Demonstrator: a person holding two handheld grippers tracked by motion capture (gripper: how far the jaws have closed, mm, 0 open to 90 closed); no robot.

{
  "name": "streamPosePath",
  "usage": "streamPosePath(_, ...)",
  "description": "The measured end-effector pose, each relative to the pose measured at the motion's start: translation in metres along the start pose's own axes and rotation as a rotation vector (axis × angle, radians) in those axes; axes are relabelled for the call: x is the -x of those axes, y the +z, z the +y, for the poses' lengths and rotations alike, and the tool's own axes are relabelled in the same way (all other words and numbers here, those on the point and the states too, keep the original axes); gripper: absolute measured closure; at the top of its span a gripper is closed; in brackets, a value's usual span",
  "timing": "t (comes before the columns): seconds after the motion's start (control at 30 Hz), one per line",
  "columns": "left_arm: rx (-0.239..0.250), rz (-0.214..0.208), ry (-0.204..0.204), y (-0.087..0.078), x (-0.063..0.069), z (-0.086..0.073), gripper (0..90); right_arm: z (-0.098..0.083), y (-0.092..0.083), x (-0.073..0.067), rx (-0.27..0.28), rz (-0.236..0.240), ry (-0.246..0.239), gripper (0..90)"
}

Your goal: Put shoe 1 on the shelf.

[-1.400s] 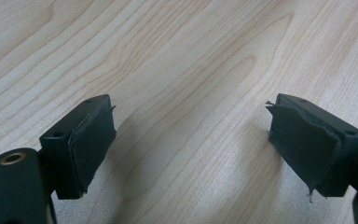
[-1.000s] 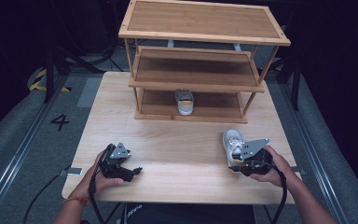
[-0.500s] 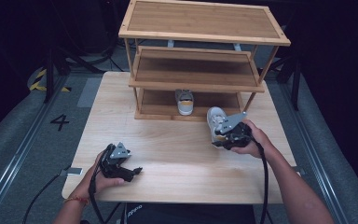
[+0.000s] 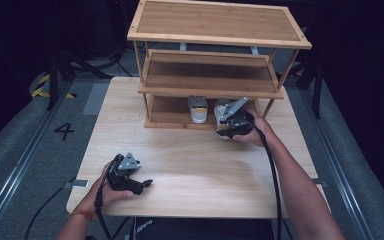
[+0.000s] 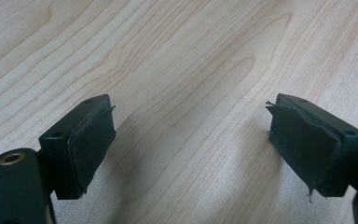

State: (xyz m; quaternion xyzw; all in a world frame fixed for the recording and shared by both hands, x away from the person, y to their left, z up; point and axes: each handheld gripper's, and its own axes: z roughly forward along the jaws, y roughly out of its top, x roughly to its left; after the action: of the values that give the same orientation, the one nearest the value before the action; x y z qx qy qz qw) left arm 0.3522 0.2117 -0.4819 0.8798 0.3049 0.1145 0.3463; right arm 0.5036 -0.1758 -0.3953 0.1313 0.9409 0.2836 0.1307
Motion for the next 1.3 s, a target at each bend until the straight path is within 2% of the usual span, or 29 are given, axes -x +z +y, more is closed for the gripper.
streamPosePath(0.1,0.0,-0.001,0.001,0.0,0.0,0.0,14.3,0.005,0.007,0.008,-0.009,0.011,0.013,66.3)
streamPosePath(0.13,-0.003,-0.003,0.002,0.0,0.0,0.0,14.4,0.006,0.01,0.01,-0.012,-0.008,0.013,66.3)
streamPosePath(0.2,-0.003,-0.004,0.003,0.0,0.0,0.0,14.4,0.007,0.015,0.012,-0.02,0.014,0.017,66.2)
streamPosePath(0.3,-0.003,-0.004,0.004,0.0,0.0,0.0,14.4,0.007,0.024,0.013,-0.038,0.007,0.023,66.2)
streamPosePath(0.37,-0.004,-0.004,0.004,0.0,0.0,0.0,14.3,0.008,0.028,0.017,-0.031,0.013,0.028,65.9)
streamPosePath(0.53,-0.003,-0.004,0.004,0.0,0.0,0.0,14.3,0.012,0.034,0.019,-0.01,0.018,0.028,64.2)
streamPosePath(0.63,-0.003,-0.004,0.004,0.0,0.0,0.0,14.3,0.016,0.042,0.016,-0.033,-0.007,0.012,63.6)
streamPosePath(0.73,-0.003,-0.004,0.004,0.0,0.0,0.0,14.3,0.015,0.044,0.015,-0.02,-0.01,0.02,59.9)
streamPosePath(0.87,-0.003,-0.004,0.003,0.0,0.0,0.0,14.3,0.013,0.042,0.014,-0.019,-0.045,0.032,57.8)
streamPosePath(0.97,-0.003,-0.004,0.003,0.0,0.0,0.0,14.4,0.009,0.041,0.011,-0.031,-0.064,0.022,52.4)
streamPosePath(1.0,-0.003,-0.004,0.004,0.0,0.0,0.0,14.4,0.006,0.038,0.01,-0.014,-0.084,0.044,46.3)
streamPosePath(1.03,-0.003,-0.004,0.004,0.0,0.0,0.0,14.3,0.006,0.038,0.01,-0.014,-0.084,0.044,46.3)
streamPosePath(1.07,-0.003,-0.004,0.003,0.0,0.0,0.0,14.3,0.003,0.036,0.01,0.008,-0.08,0.068,45.0)
streamPosePath(1.2,-0.003,-0.003,0.004,0.0,0.0,0.0,14.3,-0.003,0.036,0.009,0.02,-0.078,0.082,42.5)
streamPosePath(1.3,-0.003,-0.003,0.004,0.0,0.0,0.0,14.3,-0.006,0.034,0.008,0.019,-0.075,0.115,39.8)
